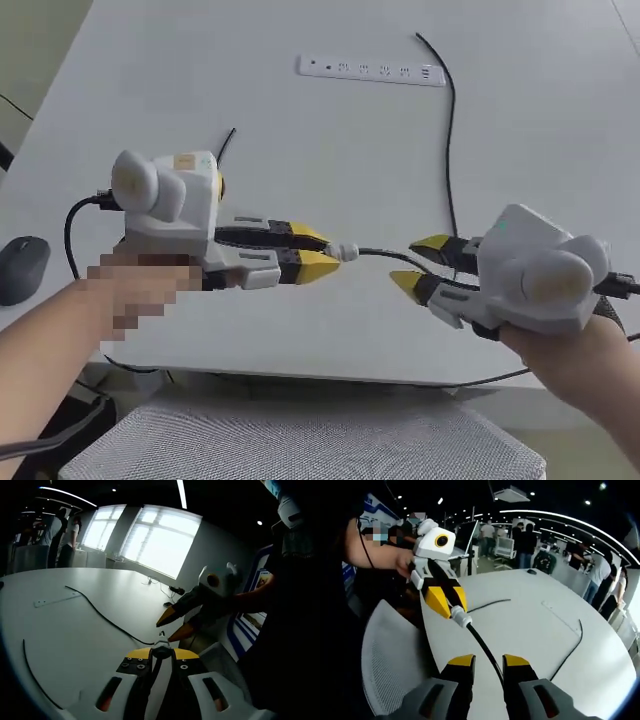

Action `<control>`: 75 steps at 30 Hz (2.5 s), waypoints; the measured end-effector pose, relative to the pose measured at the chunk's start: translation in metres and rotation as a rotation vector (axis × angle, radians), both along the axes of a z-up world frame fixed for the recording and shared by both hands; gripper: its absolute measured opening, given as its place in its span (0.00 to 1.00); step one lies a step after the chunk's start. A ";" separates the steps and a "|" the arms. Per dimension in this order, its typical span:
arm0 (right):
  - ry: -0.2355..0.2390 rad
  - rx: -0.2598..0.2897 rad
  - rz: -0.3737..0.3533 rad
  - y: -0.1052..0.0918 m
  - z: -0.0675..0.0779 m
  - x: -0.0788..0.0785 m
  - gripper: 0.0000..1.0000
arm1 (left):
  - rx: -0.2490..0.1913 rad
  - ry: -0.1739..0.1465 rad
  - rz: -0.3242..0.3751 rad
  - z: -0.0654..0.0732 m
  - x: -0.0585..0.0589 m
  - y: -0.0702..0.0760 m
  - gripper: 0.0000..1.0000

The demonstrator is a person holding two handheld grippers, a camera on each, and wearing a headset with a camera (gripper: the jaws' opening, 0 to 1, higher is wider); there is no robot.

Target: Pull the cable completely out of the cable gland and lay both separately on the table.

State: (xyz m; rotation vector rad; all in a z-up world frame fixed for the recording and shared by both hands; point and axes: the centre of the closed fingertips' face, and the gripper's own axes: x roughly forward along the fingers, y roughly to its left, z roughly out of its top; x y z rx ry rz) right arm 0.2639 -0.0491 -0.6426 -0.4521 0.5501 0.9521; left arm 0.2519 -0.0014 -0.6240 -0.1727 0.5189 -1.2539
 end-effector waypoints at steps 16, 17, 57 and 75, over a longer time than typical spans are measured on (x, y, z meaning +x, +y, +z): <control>-0.140 -0.141 0.167 0.032 0.002 -0.007 0.06 | 0.012 -0.001 -0.018 -0.003 -0.004 -0.002 0.15; -0.142 -0.145 0.168 0.032 0.002 -0.007 0.06 | 0.012 -0.001 -0.019 -0.003 -0.004 -0.002 0.15; 0.071 -0.051 -0.087 -0.010 -0.030 -0.002 0.00 | 0.064 -0.061 -0.022 -0.004 -0.001 -0.007 0.15; 0.325 0.033 -0.421 -0.067 -0.089 -0.001 0.00 | 0.048 -0.064 -0.011 -0.001 -0.006 -0.009 0.15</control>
